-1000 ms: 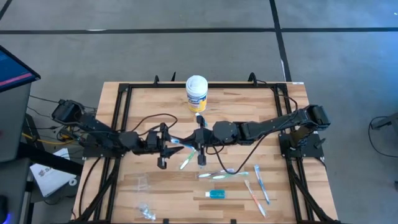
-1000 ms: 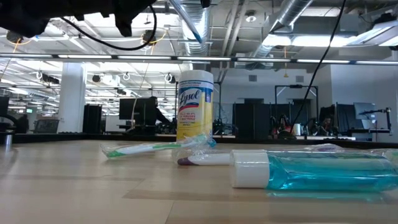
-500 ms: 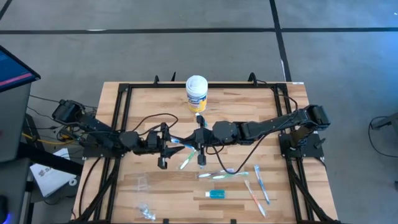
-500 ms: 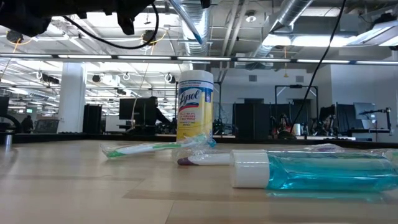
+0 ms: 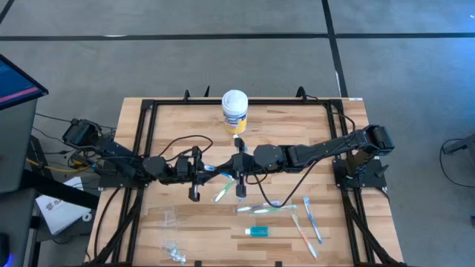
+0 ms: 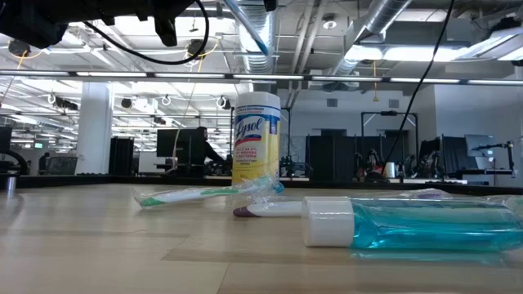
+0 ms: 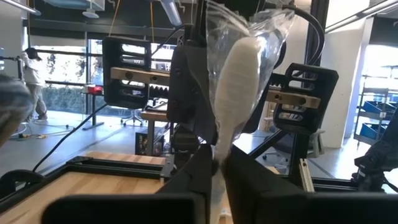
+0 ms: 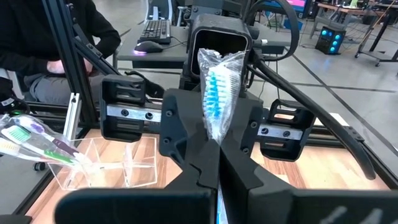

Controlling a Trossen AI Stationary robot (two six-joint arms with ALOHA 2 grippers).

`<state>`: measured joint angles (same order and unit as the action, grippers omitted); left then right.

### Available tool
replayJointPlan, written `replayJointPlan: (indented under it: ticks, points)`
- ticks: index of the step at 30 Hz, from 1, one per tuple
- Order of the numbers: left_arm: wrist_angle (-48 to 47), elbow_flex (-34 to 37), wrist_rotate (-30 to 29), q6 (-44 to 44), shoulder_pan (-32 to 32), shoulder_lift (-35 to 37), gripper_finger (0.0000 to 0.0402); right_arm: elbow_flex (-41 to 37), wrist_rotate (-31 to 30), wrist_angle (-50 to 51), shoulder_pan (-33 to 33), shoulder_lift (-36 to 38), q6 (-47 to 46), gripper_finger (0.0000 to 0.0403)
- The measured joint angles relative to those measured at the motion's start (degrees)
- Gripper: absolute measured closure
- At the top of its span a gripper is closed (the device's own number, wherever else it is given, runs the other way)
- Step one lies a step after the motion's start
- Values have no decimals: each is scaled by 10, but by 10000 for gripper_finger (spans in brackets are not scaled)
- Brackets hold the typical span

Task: Pick & Place toothbrushing station
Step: Put the middle blue toothbrush into the transparent organizer

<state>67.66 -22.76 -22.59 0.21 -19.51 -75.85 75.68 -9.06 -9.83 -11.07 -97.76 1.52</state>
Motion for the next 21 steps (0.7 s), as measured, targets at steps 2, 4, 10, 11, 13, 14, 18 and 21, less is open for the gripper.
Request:
replayJointPlan:
  ticks: [2,4,10,11,13,14,18,21]
  points:
    - [-2,0,0,0,0,0,389,0,0,1,0,0,0,403]
    - [-3,0,0,0,0,0,382,0,0,1,0,0,0,403]
    - [-7,0,0,1,0,0,391,0,0,1,-1,0,4,398]
    - [-10,0,0,7,0,2,391,0,0,1,-1,0,7,394]
    - [-16,0,0,12,-4,6,389,0,0,1,-2,0,15,378]
    - [-19,0,0,12,-4,9,387,0,0,1,-2,0,17,368]
    - [-48,1,0,11,-10,24,388,0,0,2,-2,0,17,325]
    - [-84,1,0,11,-17,46,389,0,0,3,-2,0,19,299]
